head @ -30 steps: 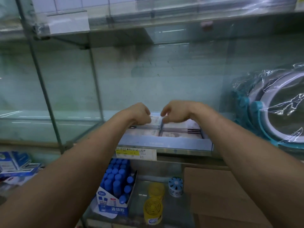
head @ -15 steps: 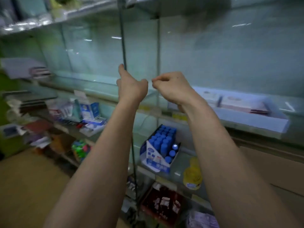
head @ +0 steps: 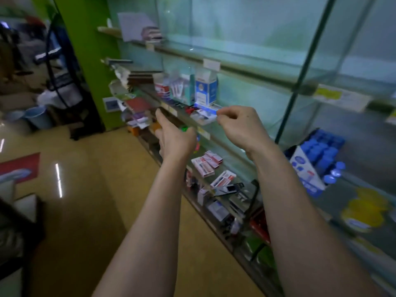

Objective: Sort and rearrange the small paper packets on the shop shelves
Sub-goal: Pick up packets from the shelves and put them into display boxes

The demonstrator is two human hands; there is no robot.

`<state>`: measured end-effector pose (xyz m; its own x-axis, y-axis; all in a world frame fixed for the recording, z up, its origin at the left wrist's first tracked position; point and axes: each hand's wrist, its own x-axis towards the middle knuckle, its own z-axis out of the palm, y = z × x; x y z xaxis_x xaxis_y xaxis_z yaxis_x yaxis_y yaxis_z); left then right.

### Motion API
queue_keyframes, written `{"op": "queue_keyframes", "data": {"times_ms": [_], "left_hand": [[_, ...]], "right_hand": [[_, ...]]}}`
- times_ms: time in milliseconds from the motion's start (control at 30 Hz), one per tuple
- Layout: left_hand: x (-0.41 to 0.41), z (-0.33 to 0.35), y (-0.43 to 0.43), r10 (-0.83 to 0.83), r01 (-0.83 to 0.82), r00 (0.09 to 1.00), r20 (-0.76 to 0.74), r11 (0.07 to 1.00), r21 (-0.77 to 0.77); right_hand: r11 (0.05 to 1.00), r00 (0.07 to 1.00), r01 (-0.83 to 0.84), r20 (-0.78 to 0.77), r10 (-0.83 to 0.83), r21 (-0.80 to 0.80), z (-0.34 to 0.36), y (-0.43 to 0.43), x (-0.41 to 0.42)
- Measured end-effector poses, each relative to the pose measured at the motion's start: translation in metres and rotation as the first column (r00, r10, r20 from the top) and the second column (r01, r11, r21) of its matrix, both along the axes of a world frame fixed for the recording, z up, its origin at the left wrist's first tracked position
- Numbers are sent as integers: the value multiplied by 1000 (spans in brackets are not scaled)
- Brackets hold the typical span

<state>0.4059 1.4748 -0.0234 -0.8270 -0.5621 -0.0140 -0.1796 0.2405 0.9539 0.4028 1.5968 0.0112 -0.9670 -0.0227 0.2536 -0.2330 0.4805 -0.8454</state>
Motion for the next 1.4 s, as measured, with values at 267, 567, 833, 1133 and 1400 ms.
{"op": "queue_keyframes", "data": {"times_ms": [267,567,833,1133,1400], "left_hand": [[-3,-39,-132,93,-95,989,117,995,8],[-9,-50,-243,201,-200,970,140,980,-17],[-18,-63,-323,345,-339,923,169,939,-62],[-105,-65,-392,392,-385,904,169,920,-71],[-208,-61,-440,373,-363,909,188,928,-85]], "right_hand": [[991,985,-126,122,122,31,-39,-126,-17],[962,955,-256,180,237,95,-51,-240,-37],[912,904,-399,206,374,92,-70,-334,-71],[889,883,-446,214,419,103,-74,-407,-165],[884,864,-465,238,444,41,-75,-453,-270]]}}
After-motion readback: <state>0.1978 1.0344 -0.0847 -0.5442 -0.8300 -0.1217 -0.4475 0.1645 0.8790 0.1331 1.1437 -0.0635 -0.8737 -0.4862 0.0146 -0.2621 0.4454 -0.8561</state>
